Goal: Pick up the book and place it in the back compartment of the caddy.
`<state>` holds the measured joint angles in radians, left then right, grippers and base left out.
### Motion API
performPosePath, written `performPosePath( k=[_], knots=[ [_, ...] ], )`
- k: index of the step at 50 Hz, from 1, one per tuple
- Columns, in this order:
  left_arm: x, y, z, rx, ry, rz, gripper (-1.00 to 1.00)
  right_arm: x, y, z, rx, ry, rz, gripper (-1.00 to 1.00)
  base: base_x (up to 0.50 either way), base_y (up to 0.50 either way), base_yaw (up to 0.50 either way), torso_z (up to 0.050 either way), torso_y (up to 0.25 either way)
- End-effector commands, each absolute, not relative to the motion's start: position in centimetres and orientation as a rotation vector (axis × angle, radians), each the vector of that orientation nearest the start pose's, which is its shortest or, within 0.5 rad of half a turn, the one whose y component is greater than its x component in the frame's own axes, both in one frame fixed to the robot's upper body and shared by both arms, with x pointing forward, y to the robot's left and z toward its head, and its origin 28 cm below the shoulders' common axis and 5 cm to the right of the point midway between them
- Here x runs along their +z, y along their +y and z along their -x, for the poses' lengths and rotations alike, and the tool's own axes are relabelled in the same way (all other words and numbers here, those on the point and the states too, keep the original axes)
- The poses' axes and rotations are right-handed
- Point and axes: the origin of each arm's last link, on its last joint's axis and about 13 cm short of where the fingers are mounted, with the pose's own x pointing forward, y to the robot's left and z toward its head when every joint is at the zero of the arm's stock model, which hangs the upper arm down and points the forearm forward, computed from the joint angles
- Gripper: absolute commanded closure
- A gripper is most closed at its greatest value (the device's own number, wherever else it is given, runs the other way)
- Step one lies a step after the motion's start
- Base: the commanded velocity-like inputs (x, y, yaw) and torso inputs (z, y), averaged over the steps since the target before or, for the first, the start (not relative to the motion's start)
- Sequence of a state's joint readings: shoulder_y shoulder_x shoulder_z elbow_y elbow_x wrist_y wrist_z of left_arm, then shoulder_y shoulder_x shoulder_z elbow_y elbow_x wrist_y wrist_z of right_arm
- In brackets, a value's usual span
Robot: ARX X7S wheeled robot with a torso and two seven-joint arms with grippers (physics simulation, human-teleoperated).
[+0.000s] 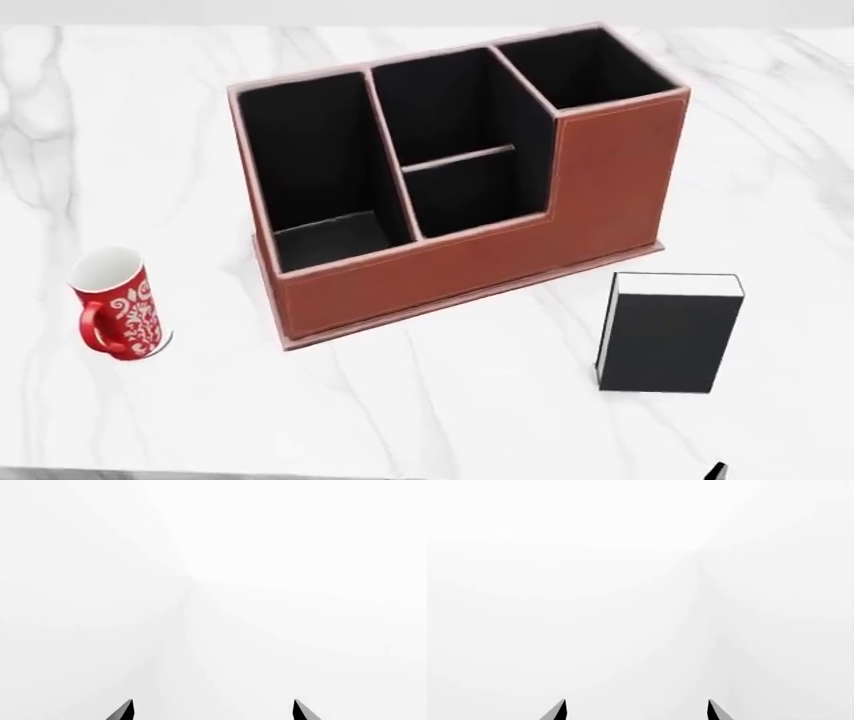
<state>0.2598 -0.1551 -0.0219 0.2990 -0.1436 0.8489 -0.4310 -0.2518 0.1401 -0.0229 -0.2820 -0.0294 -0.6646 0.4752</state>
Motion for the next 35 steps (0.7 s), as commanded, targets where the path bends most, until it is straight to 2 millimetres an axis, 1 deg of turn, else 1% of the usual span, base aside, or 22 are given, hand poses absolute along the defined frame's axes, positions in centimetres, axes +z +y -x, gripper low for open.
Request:
performPosePath(
  k=[1, 35],
  knots=[
    [8.84, 23.77, -14.52, 0.373, -0.876, 0.191, -1.0, 7.24, -11.4, -15.29, -0.345, -0.706, -0.035, -1.0, -0.06, -0.15, 0.0, 0.0, 0.0],
    [8.8, 23.74, -14.55, 0.363, -0.865, 0.194, -1.0, 7.26, -11.41, -15.28, -0.335, -0.701, -0.043, -1.0, -0.02, -0.14, 0.0, 0.0, 0.0]
  ],
)
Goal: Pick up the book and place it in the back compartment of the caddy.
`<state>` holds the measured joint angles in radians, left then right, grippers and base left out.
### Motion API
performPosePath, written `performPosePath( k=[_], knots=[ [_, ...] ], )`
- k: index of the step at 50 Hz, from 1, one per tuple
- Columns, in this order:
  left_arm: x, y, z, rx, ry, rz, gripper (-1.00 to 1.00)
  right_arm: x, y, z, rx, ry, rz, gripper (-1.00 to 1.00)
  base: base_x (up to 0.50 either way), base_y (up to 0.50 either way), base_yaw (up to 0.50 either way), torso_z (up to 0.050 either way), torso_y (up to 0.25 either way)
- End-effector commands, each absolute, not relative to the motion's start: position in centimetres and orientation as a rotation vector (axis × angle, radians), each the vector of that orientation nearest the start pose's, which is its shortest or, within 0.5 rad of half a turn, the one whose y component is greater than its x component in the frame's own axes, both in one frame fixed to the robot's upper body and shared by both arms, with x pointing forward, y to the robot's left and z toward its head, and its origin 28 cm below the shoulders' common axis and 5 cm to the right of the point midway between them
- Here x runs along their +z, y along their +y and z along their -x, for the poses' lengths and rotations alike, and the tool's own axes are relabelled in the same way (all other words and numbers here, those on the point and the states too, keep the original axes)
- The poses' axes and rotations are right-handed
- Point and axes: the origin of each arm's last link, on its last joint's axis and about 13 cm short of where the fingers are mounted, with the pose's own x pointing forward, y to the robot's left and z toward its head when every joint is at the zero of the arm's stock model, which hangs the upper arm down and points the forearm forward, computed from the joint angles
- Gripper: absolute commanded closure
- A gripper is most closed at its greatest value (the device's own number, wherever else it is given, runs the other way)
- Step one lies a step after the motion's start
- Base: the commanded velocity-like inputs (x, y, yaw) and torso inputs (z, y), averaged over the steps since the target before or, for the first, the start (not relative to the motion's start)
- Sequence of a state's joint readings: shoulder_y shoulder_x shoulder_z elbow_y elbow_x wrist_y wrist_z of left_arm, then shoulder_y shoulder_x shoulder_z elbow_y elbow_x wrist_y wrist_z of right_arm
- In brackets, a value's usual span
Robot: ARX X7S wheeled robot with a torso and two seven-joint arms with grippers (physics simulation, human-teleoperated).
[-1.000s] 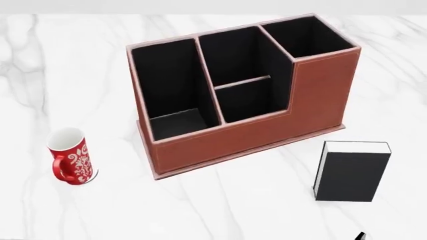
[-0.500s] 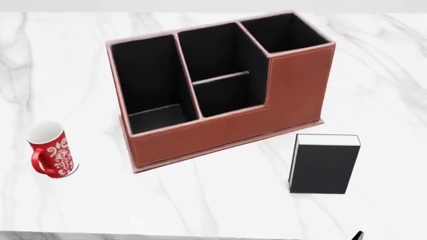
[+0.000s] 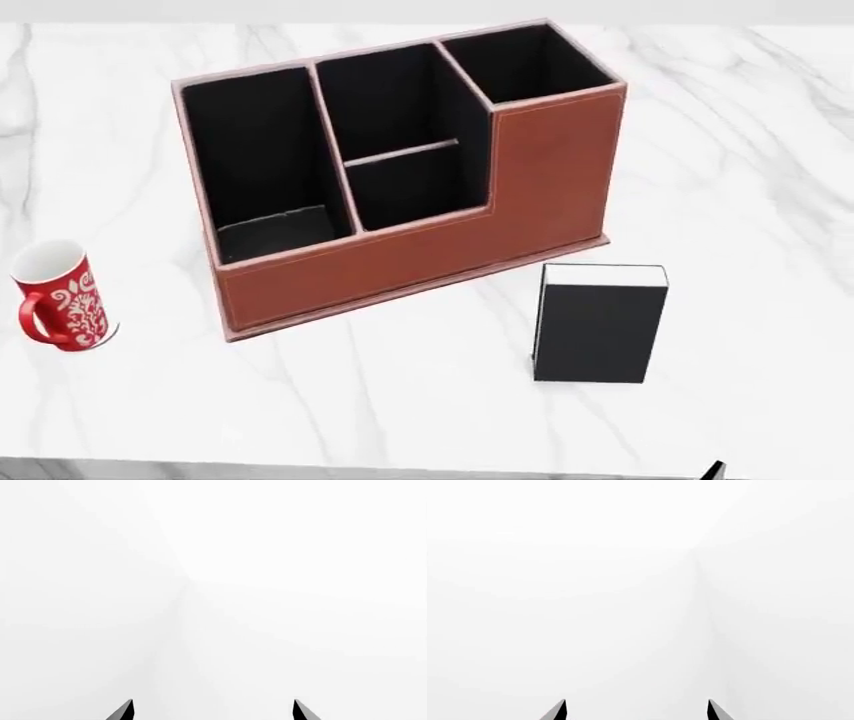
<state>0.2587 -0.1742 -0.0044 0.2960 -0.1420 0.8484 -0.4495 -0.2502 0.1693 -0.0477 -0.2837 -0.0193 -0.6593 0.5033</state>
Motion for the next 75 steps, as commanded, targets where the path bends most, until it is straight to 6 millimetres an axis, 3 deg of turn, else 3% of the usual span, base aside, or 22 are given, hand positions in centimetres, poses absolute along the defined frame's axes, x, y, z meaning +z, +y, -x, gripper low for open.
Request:
performPosePath(
  k=[1, 75],
  knots=[
    [8.8, 23.75, -14.54, 0.363, -0.865, 0.194, -1.0, 7.26, -11.41, -15.28, -0.335, -0.7, -0.043, -1.0, 0.0, -0.14, 0.0, 0.0, 0.0],
    [8.88, 23.72, -14.39, 0.355, -0.869, 0.205, -1.0, 7.29, -11.17, -14.8, -0.296, -0.745, -0.039, -1.0, 0.0, -0.13, 0.0, 0.0, 0.0]
  ],
)
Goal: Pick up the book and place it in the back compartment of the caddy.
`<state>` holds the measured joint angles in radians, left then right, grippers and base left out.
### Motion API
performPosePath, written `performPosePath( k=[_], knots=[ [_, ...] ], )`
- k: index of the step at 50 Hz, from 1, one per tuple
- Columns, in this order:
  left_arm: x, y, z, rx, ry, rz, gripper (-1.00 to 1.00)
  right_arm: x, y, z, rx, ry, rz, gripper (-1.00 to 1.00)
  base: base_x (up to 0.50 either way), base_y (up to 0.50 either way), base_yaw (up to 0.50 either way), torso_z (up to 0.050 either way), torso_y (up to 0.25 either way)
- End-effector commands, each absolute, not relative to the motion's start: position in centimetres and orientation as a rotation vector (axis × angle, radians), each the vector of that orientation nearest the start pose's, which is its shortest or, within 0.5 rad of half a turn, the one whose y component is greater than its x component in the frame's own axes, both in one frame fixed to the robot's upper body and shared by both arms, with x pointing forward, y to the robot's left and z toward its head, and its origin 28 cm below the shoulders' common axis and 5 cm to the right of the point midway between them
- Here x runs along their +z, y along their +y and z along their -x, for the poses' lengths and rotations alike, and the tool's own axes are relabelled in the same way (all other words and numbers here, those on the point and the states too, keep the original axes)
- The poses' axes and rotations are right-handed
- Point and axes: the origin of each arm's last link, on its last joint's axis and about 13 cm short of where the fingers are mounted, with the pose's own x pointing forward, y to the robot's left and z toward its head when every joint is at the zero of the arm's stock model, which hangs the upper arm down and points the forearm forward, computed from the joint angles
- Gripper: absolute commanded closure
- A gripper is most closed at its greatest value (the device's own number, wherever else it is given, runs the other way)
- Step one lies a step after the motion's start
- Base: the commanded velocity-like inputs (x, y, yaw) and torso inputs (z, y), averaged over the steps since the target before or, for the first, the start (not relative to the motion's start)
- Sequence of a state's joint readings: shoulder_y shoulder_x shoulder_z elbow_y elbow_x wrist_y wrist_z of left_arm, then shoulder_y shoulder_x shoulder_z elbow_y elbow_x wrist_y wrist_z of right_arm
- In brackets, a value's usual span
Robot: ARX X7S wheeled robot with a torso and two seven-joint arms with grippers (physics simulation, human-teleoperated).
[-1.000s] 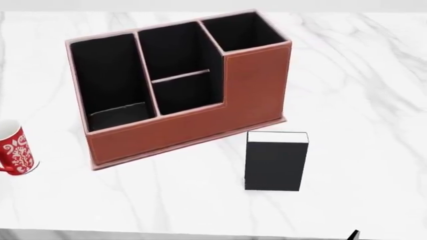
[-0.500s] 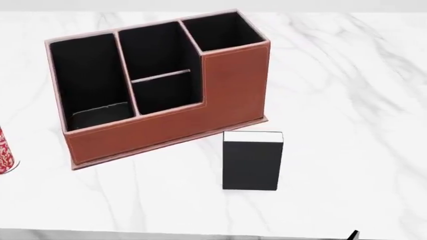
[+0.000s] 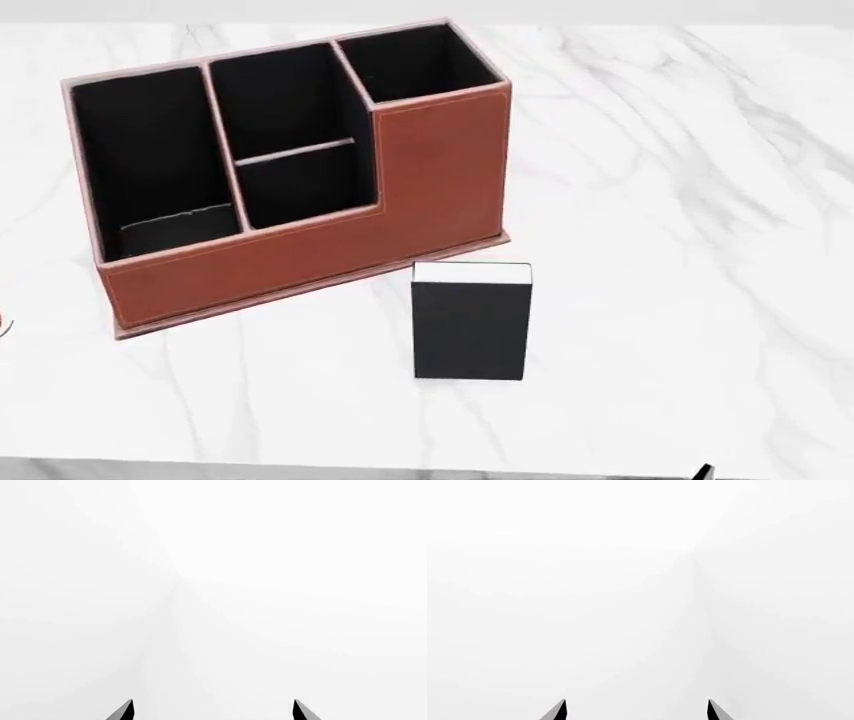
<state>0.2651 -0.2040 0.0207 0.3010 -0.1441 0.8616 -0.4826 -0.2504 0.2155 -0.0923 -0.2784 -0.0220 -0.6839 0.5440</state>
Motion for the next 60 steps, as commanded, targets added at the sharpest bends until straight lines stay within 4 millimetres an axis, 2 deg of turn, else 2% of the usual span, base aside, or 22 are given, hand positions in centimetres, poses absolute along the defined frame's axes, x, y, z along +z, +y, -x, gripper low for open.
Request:
performPosePath(
  k=[1, 60],
  knots=[
    [8.87, 23.72, -14.39, 0.355, -0.87, 0.205, -1.0, 7.32, -11.17, -14.75, -0.294, -0.748, -0.042, -1.0, 0.0, 0.0, 0.0, 0.0, 0.0],
    [8.9, 23.69, -14.33, 0.353, -0.873, 0.206, -1.0, 7.31, -11.16, -14.51, -0.276, -0.793, -0.052, -1.0, 0.06, 0.0, 0.0, 0.0, 0.0]
  ],
)
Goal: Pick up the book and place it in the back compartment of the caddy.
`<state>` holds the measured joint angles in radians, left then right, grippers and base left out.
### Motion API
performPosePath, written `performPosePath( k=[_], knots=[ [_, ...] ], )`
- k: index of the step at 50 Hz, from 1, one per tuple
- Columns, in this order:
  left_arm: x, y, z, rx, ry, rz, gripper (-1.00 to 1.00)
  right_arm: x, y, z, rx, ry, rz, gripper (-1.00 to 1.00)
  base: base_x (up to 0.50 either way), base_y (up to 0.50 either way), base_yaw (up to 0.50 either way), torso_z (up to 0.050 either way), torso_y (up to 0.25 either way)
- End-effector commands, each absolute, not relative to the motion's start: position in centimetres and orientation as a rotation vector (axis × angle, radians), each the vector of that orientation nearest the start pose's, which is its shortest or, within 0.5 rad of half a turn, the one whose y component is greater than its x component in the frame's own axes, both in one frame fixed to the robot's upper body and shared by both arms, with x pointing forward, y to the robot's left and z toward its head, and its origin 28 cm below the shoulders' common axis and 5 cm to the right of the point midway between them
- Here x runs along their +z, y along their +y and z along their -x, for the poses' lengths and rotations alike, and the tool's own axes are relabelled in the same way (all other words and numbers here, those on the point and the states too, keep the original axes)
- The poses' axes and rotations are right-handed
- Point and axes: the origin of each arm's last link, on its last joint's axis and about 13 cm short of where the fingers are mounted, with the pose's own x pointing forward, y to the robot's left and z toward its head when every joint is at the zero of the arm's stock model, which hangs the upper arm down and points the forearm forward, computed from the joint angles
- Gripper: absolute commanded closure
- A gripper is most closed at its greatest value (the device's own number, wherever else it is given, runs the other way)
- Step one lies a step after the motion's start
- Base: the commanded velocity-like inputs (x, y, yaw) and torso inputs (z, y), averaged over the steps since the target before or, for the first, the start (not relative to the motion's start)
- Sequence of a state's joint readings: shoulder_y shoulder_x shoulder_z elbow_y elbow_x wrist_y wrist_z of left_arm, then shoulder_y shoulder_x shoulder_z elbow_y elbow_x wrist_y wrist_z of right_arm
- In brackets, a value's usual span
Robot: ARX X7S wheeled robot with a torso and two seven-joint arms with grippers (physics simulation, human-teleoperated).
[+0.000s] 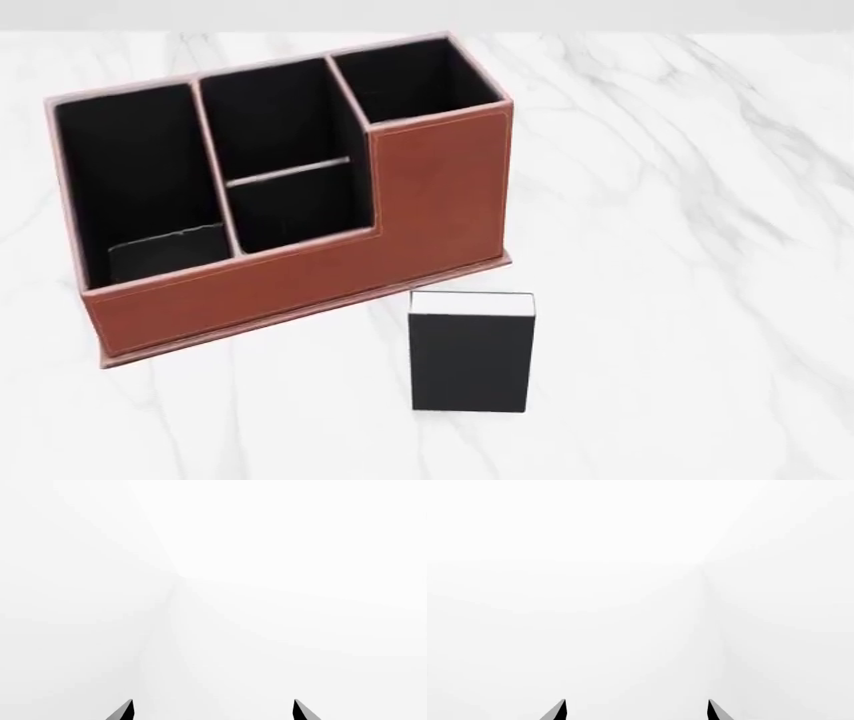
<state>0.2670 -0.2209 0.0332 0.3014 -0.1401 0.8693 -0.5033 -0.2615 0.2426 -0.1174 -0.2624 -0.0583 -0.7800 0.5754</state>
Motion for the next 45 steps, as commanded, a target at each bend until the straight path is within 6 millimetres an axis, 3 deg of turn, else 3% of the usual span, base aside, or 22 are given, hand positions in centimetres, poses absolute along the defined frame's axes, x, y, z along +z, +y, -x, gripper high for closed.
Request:
performPosePath(
  k=[1, 45],
  knots=[
    [8.9, 23.7, -14.33, 0.352, -0.873, 0.207, -1.0, 7.32, -11.16, -14.5, -0.276, -0.792, -0.054, -1.0, 0.13, 0.0, 0.0, 0.0, 0.0],
    [8.88, 23.74, -14.32, 0.352, -0.872, 0.206, -1.0, 7.26, -11.08, -14.46, -0.271, -0.791, -0.052, -1.0, 0.14, 0.0, 0.0, 0.0, 0.0]
  ],
)
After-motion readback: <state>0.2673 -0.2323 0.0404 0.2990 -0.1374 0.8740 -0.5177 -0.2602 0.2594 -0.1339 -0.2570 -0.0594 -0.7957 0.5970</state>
